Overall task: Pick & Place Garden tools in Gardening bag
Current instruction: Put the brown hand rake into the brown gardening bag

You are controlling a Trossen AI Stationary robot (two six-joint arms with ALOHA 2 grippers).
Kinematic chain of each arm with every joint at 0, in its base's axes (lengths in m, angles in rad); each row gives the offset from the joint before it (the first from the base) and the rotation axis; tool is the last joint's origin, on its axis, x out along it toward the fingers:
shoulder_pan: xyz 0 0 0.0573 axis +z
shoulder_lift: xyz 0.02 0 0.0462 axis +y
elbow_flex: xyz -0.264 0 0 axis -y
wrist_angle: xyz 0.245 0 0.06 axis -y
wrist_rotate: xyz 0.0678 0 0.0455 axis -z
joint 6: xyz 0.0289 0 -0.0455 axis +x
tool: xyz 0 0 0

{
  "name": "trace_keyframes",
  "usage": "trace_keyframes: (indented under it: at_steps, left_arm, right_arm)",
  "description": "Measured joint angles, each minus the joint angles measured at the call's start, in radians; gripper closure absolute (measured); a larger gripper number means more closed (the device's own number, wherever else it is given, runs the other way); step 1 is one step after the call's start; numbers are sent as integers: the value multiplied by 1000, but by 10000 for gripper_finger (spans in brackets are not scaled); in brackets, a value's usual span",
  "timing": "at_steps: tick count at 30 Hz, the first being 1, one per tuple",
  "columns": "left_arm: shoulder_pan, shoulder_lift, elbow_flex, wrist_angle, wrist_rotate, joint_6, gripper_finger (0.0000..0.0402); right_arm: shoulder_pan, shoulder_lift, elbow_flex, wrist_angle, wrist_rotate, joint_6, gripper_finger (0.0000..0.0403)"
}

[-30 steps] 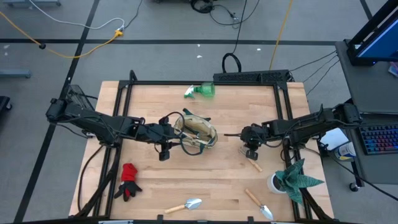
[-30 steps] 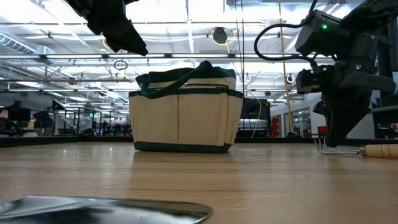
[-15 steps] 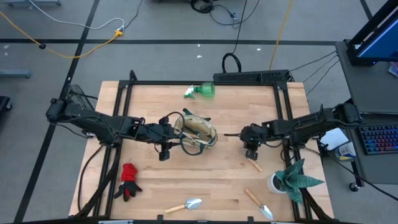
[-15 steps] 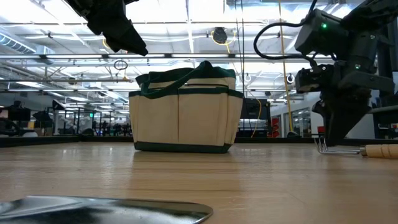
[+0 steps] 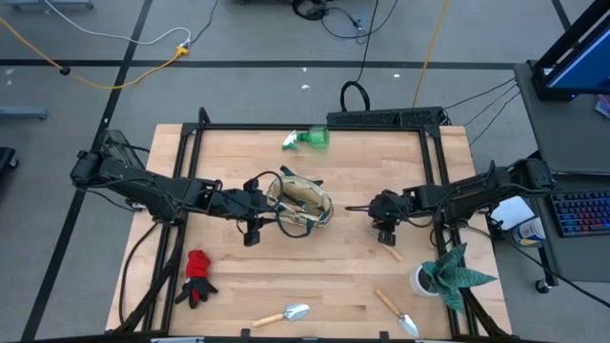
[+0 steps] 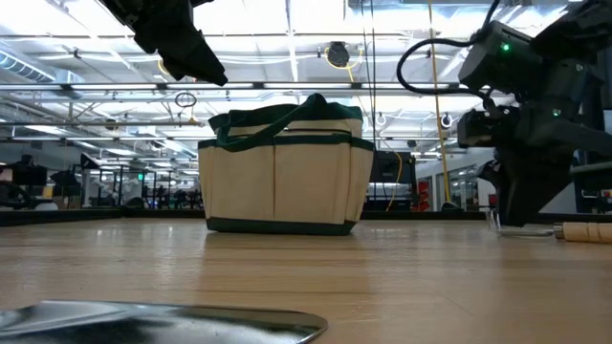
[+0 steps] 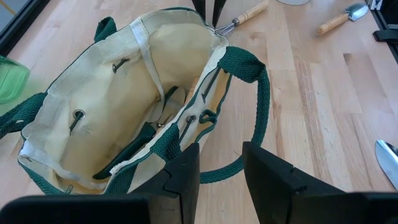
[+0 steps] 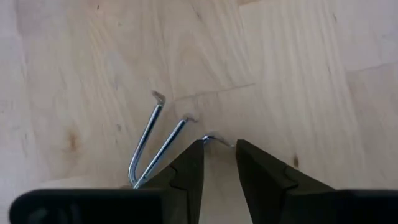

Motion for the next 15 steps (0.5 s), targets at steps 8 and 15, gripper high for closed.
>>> trace_keyframes:
  at_steps: [8, 15]
  left_arm:
    - [0, 0, 0, 0, 0, 0, 275]
    - [0, 0, 0, 1, 0, 0, 275]
  right_arm:
    - [0, 1, -22, 140, -2, -80, 318]
    - [0, 1, -22, 150, -3, -142, 319]
